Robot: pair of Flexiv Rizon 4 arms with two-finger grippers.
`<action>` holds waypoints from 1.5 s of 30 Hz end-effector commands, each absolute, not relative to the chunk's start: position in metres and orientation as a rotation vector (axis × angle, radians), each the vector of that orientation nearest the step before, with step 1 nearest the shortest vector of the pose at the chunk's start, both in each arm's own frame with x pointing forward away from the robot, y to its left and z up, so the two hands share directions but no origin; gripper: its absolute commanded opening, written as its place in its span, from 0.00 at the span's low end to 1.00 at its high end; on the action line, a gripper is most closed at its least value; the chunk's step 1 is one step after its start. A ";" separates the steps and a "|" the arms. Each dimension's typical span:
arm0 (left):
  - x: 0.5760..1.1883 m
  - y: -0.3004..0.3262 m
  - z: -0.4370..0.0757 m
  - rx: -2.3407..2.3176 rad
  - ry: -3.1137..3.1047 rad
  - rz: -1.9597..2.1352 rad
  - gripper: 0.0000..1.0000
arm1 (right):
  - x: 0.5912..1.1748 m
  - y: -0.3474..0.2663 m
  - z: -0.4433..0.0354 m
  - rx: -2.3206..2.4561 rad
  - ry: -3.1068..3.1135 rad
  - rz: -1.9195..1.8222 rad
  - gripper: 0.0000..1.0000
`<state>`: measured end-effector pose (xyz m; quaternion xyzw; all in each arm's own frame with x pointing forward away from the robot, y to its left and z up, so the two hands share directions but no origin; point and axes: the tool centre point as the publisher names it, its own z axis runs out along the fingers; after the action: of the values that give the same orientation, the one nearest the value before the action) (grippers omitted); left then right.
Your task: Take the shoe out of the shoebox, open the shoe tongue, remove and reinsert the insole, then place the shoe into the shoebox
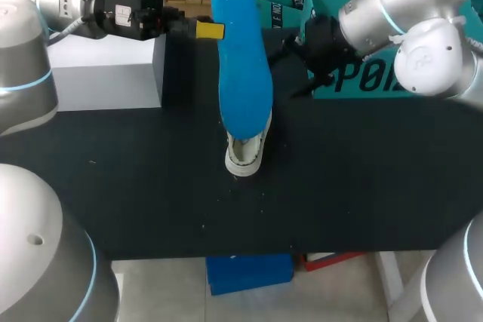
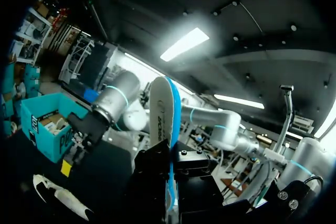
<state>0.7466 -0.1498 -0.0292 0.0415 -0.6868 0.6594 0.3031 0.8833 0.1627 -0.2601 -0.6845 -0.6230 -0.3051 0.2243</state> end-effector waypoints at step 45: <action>0.741 -0.153 -0.030 -0.039 -2.039 1.876 0.00 | 0.876 0.147 -0.243 -1.478 -1.320 -1.284 1.00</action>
<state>0.7474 -0.1515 -0.0337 0.0236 -0.6973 0.6604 0.2777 0.8756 0.1455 -0.2419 -0.5786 -0.5177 -0.5020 0.3811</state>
